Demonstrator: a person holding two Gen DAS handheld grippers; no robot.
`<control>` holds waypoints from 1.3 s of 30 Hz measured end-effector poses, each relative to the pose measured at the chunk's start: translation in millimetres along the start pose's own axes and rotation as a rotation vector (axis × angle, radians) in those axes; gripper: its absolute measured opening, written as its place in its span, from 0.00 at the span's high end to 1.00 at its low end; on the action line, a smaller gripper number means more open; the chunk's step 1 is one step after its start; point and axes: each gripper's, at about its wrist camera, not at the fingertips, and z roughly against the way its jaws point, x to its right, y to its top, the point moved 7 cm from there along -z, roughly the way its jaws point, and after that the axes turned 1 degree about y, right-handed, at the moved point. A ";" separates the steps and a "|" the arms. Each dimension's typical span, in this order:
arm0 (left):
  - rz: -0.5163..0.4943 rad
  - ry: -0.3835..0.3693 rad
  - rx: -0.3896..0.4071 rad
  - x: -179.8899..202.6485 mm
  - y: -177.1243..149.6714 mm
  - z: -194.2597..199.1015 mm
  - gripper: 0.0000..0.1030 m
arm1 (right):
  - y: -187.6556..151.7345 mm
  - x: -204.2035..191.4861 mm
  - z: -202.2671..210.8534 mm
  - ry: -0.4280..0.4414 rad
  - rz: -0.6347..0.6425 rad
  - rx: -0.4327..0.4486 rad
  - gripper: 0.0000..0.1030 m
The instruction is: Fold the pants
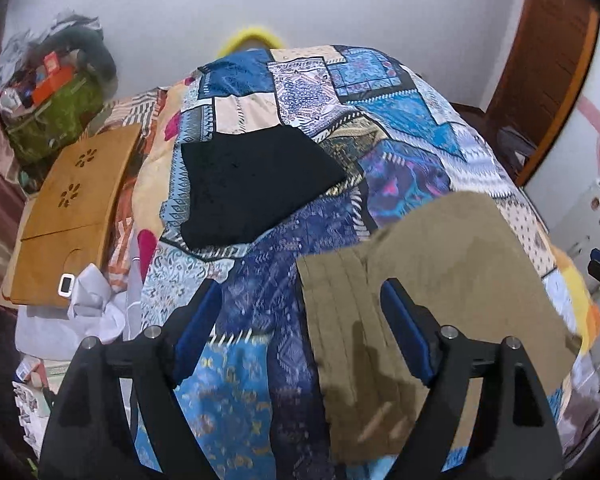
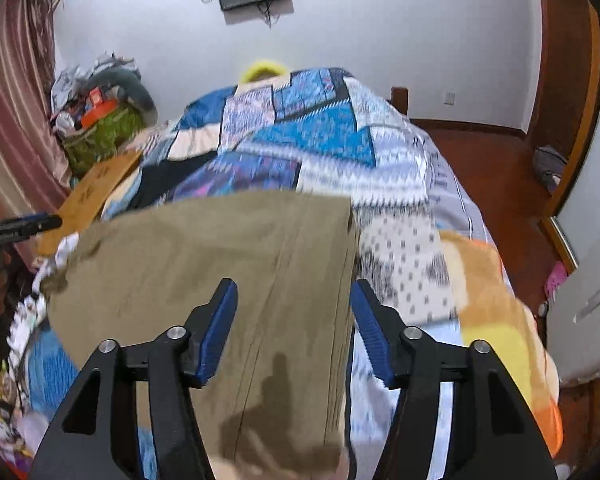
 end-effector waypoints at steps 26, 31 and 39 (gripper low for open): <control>-0.042 0.002 -0.097 10.0 6.0 -107.6 0.26 | 40.2 49.9 -236.6 0.056 -0.014 -0.307 0.72; -0.010 0.086 -0.069 5.7 4.7 -107.2 0.26 | 39.6 51.2 -235.2 -0.032 0.030 -0.301 0.81; 0.018 0.101 0.048 -10.0 26.7 -50.1 0.25 | 47.9 46.8 -188.0 -0.119 0.113 -0.303 0.90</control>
